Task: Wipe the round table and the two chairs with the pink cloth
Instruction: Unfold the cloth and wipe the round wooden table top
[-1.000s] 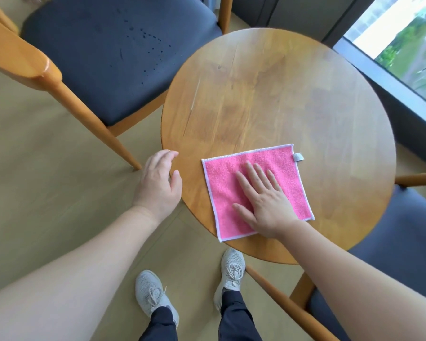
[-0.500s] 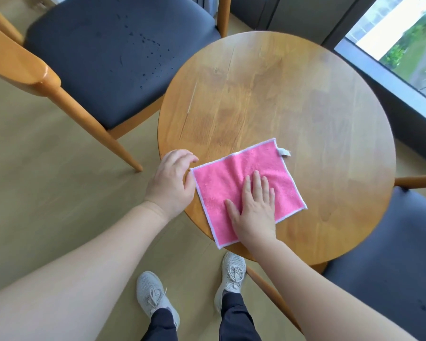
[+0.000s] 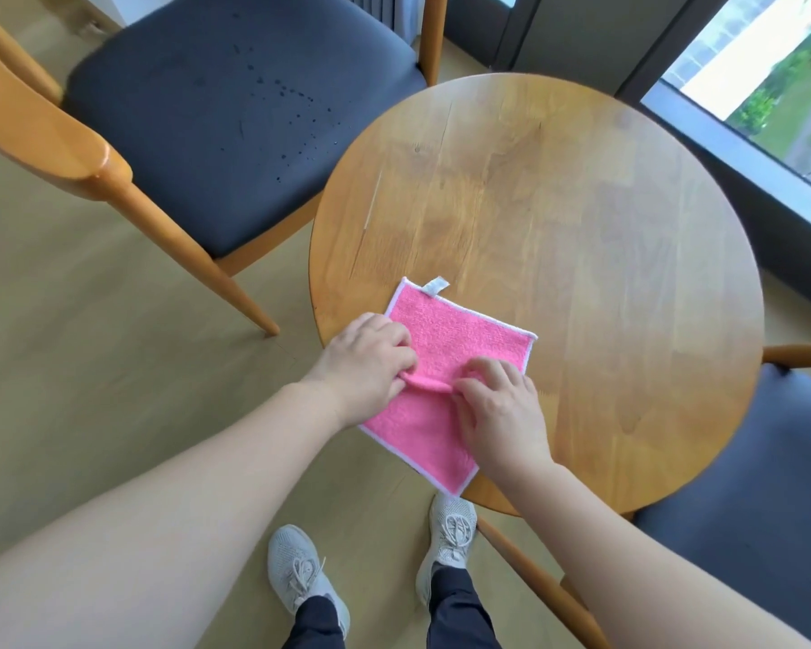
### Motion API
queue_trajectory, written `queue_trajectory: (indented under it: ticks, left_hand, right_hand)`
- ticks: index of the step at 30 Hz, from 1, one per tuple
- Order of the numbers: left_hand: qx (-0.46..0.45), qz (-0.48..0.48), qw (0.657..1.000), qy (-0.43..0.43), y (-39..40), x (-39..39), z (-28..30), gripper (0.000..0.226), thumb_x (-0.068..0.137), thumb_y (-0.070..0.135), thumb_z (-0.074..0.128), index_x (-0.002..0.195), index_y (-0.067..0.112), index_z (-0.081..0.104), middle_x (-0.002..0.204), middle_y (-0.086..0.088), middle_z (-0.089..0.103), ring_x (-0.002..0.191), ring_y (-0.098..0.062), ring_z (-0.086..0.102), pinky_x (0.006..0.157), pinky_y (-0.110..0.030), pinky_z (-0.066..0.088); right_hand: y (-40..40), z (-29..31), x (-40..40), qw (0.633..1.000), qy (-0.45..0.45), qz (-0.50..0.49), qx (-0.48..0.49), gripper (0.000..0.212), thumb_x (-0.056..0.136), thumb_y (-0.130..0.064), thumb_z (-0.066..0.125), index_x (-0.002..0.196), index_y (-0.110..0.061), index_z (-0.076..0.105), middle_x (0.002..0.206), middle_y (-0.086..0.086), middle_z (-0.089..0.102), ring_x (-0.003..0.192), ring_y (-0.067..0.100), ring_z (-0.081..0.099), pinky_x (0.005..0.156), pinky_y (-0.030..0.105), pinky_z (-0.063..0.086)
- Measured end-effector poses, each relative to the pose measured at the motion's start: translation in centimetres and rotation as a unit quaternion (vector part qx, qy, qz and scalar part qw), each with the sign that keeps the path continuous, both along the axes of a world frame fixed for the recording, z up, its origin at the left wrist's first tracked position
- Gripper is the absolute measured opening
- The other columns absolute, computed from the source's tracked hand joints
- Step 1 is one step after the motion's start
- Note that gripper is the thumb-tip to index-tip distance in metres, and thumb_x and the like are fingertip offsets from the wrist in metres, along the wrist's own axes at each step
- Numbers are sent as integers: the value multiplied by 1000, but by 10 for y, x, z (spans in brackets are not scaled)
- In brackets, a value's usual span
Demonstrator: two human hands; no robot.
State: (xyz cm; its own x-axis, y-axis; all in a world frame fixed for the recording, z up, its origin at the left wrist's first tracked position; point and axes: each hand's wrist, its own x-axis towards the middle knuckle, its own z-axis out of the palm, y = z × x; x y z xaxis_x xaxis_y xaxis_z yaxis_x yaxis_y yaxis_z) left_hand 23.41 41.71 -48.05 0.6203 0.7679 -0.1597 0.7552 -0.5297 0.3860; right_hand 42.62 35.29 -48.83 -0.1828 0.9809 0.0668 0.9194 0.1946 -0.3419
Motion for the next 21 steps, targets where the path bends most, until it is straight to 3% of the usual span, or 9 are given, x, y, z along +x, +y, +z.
queue_trajectory:
  ticks: [4, 6, 8, 10, 13, 14, 16, 18, 21]
  left_hand:
    - [-7, 58, 997, -47, 8, -13, 9, 8, 82, 19, 57, 86, 13, 56, 99, -1, 59, 104, -21, 49, 101, -32, 33]
    - [-26, 116, 992, -50, 12, -30, 19, 9, 81, 20, 55, 87, 14, 52, 87, -1, 60, 91, -23, 52, 82, -35, 42]
    - [-36, 151, 987, -36, 15, -51, 28, 10, 83, 25, 54, 86, 23, 45, 74, 4, 55, 74, -22, 52, 59, -31, 37]
    - [-43, 146, 988, -21, 16, -71, 37, 19, 83, 30, 56, 85, 33, 37, 72, 12, 54, 61, -14, 50, 49, -25, 30]
    - [-97, 145, 985, 11, 13, -95, 50, 28, 81, 44, 60, 101, 40, 41, 78, 20, 58, 65, -8, 53, 49, -21, 33]
    - [-118, 159, 980, 13, 12, -101, 53, 25, 79, 50, 59, 98, 44, 45, 71, 21, 57, 65, -7, 54, 50, -22, 34]
    - [-142, 207, 968, -32, 9, -111, 56, 15, 77, 57, 52, 74, 42, 52, 59, 17, 54, 56, -4, 52, 47, -21, 32]
    - [-164, 274, 940, -117, 4, -119, 56, 28, 76, 49, 51, 55, 32, 47, 57, 11, 50, 51, -5, 49, 47, -19, 33]
    - [-184, 368, 894, -178, 0, -131, 49, 27, 75, 31, 50, 54, 23, 36, 55, 8, 43, 51, -12, 41, 45, -21, 32]
  right_hand:
    - [16, 9, -5, 999, 32, 11, -19, 8, 80, -3, 71, 88, -5, 69, 94, 7, 71, 90, 30, 68, 89, 50, 47]
    - [25, 15, -12, 998, 27, 46, -45, 14, 78, 4, 66, 88, -5, 68, 82, 7, 69, 80, 31, 66, 94, 51, 45]
    - [35, 26, -23, 995, 49, 64, -60, 18, 76, 10, 63, 88, -3, 67, 76, 9, 66, 71, 34, 62, 89, 49, 49]
    - [47, 38, -38, 991, 100, 63, -61, 20, 79, 10, 60, 94, -1, 67, 82, 11, 66, 71, 35, 61, 70, 45, 54]
    - [65, 54, -66, 986, 133, 90, -41, 20, 84, 5, 59, 101, -3, 68, 90, 11, 66, 76, 32, 63, 63, 44, 53]
    - [70, 59, -76, 984, 142, 101, -31, 19, 85, 4, 60, 101, -2, 68, 91, 11, 66, 76, 32, 63, 63, 44, 54]
    - [76, 68, -96, 980, 159, 121, -14, 17, 86, 2, 62, 102, -2, 68, 91, 11, 66, 76, 30, 63, 62, 44, 54]
    - [80, 73, -114, 975, 173, 138, 0, 16, 87, -1, 65, 102, -2, 67, 92, 11, 65, 76, 27, 63, 62, 41, 55]
    - [84, 74, -133, 976, 169, 137, -10, 23, 88, -3, 65, 111, -3, 65, 101, 10, 64, 83, 26, 63, 69, 39, 55]
